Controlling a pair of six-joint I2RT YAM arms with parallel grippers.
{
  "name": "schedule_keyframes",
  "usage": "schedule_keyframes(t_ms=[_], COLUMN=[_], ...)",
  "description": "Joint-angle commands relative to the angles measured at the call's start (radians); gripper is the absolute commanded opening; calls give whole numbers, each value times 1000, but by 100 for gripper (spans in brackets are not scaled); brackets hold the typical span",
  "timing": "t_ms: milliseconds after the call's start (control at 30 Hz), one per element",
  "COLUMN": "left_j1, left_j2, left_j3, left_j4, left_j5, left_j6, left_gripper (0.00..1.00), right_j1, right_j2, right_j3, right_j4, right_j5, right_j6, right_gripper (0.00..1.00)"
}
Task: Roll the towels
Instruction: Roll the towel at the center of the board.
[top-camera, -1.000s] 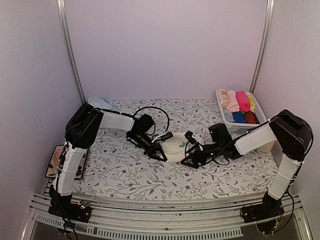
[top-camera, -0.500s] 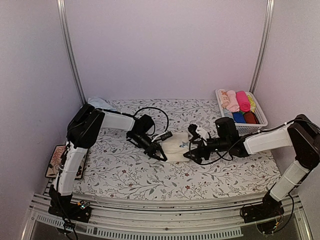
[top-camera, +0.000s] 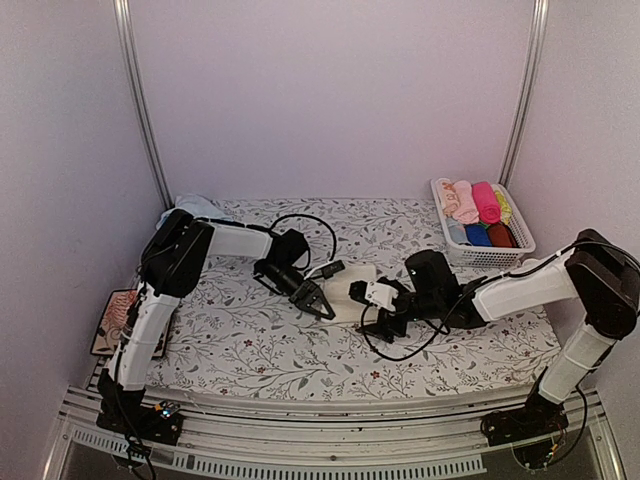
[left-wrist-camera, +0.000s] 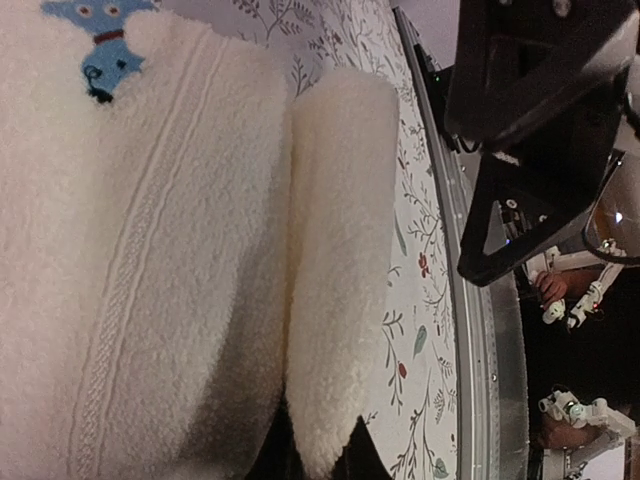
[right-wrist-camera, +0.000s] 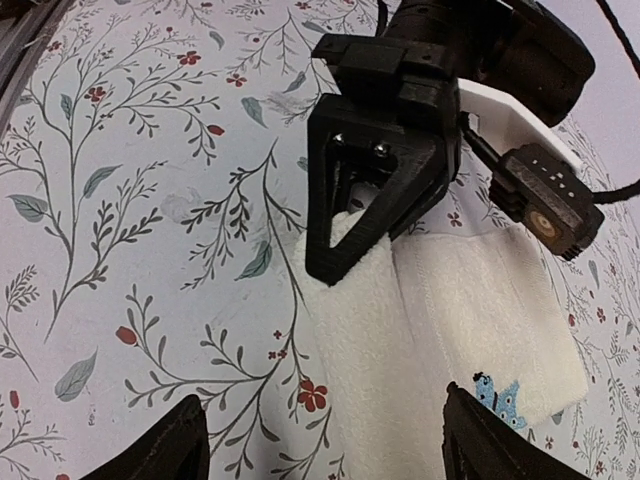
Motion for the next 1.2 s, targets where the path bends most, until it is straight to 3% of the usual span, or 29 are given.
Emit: schedule_keyframes(t_ms=[0,267,400,500,733,900,1167], left_j1=[44,48,48,48,48,50,49], left_j2=[86,84,85,87,90,84,79], left_j3=[5,1,-6,-7,-6,-10,-16], left_j4=[-62,-61,-62,-60,-61,-61,-61], left_j5=[-45,-42,-46,-48,-48,-49,-59], left_j6=[-20,-20,-20,-22,-24,-20,-11], left_gripper=[0,0,0,0,0,0,10], right_j1=[43,70,77,82,98,103,103], right_j2=[50,82,97,119,137,163,199], right_j3=[53,68,74,86,88,104,127], right_j4=[-49,-84,-83,-94,-92,-110,-142], right_j5=[172,326,335,344,370,374,389], right_j6=[-118,-201,-225,-233,-242,-228,-187], right_gripper=[75,70,69,61,55,38,24])
